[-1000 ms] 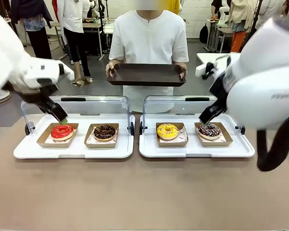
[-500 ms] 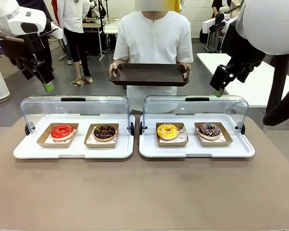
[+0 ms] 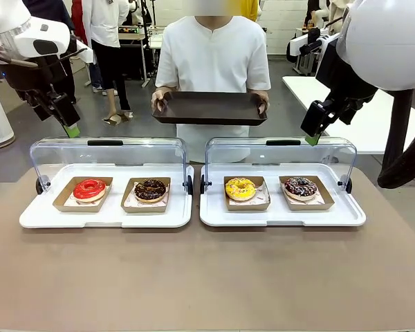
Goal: Provide the desired donut to the person.
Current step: Pick up and lift the Paper togo box containing the Donut pointed at by the person.
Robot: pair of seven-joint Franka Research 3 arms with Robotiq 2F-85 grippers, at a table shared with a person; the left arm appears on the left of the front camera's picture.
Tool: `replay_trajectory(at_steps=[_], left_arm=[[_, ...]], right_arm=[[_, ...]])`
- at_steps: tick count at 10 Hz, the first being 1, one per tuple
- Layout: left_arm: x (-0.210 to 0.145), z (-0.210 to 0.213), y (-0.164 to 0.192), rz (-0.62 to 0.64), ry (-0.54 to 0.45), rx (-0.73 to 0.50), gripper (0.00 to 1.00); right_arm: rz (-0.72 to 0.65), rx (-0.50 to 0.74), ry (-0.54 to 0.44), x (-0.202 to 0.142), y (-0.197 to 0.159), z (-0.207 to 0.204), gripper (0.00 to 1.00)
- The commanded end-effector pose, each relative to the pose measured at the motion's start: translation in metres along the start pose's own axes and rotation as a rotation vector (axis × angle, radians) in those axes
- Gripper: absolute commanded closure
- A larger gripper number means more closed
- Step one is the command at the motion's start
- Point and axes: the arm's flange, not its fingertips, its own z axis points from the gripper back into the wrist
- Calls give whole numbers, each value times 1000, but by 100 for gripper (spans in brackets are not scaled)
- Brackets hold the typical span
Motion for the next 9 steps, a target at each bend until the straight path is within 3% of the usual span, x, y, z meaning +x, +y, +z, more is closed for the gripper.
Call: replay_trajectory(at_steps=[1,2,4,5,8,9], left_arm=[[-1,-9,30,-78,17,-165,0],[-11,-6,53,-246,-70,-295,0],[-26,2,87,-391,-228,-508,0],[-40,8,119,-464,-375,-615,0],[-72,-2,180,-557,-625,-684,0],[-84,-16,199,-573,-701,-684,0]], right_arm=[[131,249,0,-6,-30,3,0],[206,430,-34,-15,-63,6,0],[332,709,-146,-32,-122,11,0],[362,811,-244,-40,-171,4,0],[311,971,-392,-37,-262,-32,0],[317,969,-412,-39,-276,-39,0]])
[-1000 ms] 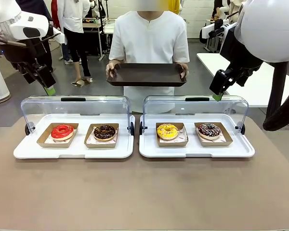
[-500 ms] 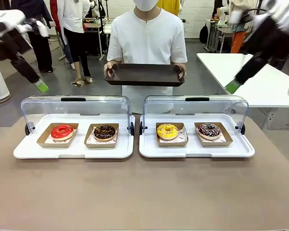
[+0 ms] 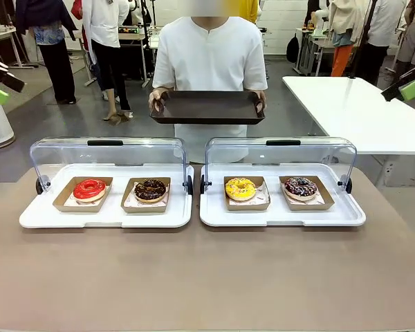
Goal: Provide the desired donut to the person.
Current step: Pick up and lift the Paper togo box containing the Donut pointed at by the person.
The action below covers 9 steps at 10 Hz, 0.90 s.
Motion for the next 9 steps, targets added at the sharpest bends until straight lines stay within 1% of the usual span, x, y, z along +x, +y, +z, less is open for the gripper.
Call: replay_trajectory(at_steps=[1,2,3,5,7,9], left_arm=[[-36,7,39,-38,-106,-31,0],[-52,13,43,-45,-148,-8,0],[-63,15,40,-53,-160,10,0],[-73,22,40,20,-148,55,0],[-80,27,30,80,-129,95,0],[-82,31,28,148,-77,97,0]], right_arm=[[-17,30,-4,7,-31,13,0],[-30,27,-20,2,-38,13,0],[-32,15,-21,-4,-42,13,0],[-39,-6,-26,-14,-41,10,0],[-61,-67,-29,-25,-33,2,0],[-38,-60,0,-33,-27,-2,0]])
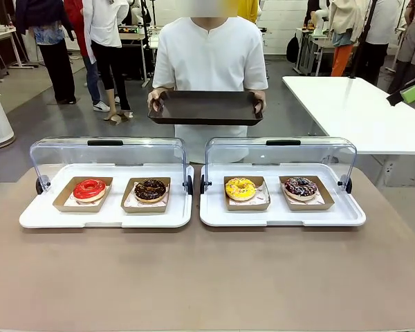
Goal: Provide the desired donut to the person.
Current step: Pick up and lift the Paper togo box containing the Donut pointed at by the person.
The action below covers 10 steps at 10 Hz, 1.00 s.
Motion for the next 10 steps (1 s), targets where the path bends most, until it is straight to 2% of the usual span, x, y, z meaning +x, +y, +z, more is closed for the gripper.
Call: replay_trajectory(at_steps=[1,6,7,10], left_arm=[[5,-5,-13,64,65,8,0],[15,-11,-24,65,122,-49,0],[11,-7,-15,52,89,-24,0],[11,-7,-15,52,89,-24,0]], right_arm=[[44,-15,33,-13,9,-12,0],[91,-9,51,-21,20,-17,0],[50,4,47,-13,14,-10,0],[50,4,47,-13,14,-10,0]])
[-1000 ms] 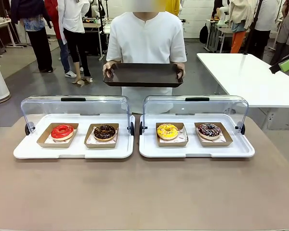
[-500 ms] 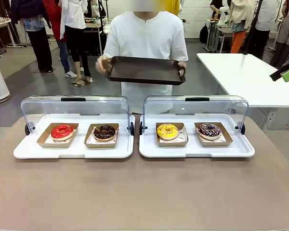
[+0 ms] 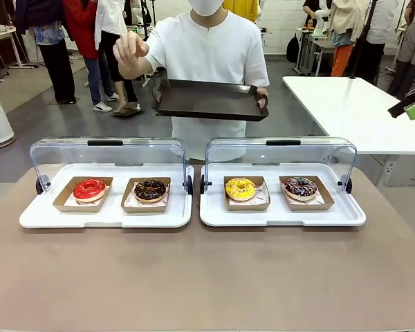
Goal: Provide the desired donut to the person.
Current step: Pick up and lift the Paper togo box containing the Donut pointed at by the person.
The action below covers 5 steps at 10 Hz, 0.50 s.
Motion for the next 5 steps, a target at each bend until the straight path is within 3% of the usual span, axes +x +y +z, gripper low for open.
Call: replay_trajectory(at_steps=[1,5], left_arm=[[0,2,1,0,-10,9,0],[0,2,1,0,-10,9,0]], right_arm=[[-6,-2,1,2,0,1,0],[-6,-2,1,2,0,1,0]])
